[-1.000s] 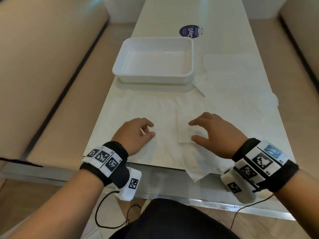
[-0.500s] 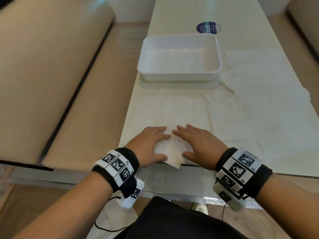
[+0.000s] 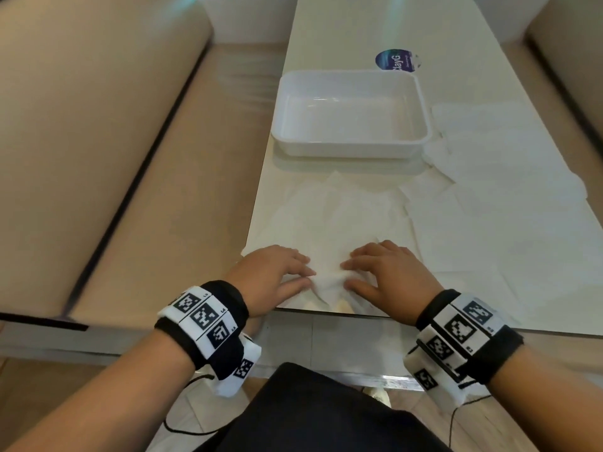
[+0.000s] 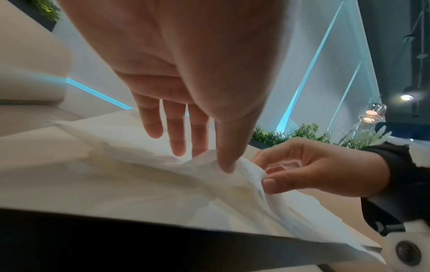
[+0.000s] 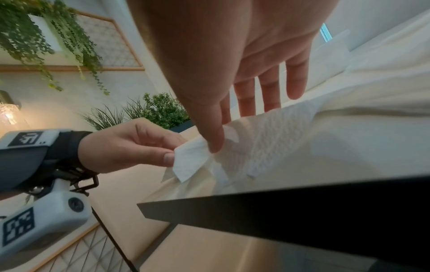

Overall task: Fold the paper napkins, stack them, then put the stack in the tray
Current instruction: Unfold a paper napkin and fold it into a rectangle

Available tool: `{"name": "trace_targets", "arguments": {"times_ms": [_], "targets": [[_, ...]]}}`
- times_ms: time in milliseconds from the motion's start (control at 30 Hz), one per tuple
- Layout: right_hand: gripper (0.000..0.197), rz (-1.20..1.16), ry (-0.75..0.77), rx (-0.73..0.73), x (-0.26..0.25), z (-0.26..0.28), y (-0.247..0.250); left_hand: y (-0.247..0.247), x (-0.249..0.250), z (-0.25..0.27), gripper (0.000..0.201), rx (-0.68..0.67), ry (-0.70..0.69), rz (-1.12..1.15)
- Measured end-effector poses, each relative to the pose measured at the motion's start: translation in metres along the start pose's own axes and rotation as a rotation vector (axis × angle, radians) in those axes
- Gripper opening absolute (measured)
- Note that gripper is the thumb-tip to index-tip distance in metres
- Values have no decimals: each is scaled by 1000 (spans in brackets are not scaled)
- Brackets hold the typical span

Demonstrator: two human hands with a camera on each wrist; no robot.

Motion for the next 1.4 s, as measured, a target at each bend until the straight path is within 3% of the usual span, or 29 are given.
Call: {"name": "trace_targets", "arguments": {"times_ms": [133, 400, 467, 600, 767, 967, 1033, 1133, 1233, 1300, 1400], "targets": [[75, -43, 36, -75, -4, 0, -1, 6, -10, 3, 35, 8, 51, 151], [75, -82, 103, -94, -7, -1, 9, 10, -18, 5, 25, 97, 108, 358], [67, -138, 94, -68, -6, -3, 15, 12, -20, 4, 22, 120, 122, 383], [26, -204, 124, 56, -5, -15, 34, 13, -24, 6, 32, 125, 152, 454], [18, -250, 131, 89, -13, -35, 59, 15, -21, 11, 41, 104, 169, 467], [18, -261, 123, 160, -19, -65, 83, 23, -29, 11, 18, 233, 156, 221], [25, -213, 137, 207, -22, -73, 90, 26, -32, 14, 24, 271, 153, 237], [48, -25, 198, 400, -34, -73, 107, 33, -30, 18, 31, 308, 135, 256], [40, 2, 270, 582, -51, -56, 120, 37, -32, 23, 35, 335, 135, 346], [35, -77, 343, 473, -59, -53, 105, 41, -36, 25, 44, 354, 141, 433], [62, -55, 344, 114, -60, -57, 56, 45, -37, 27, 59, 363, 141, 567]]}}
Point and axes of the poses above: each hand's wrist, its own z-axis away from the middle knuckle, its own y-axis out of the back of the hand, x = y × z, the point moved 10 cm from there along -z, towards the middle knuckle, and after that the axes turned 5 degrees about y, right-handed, at the moved point
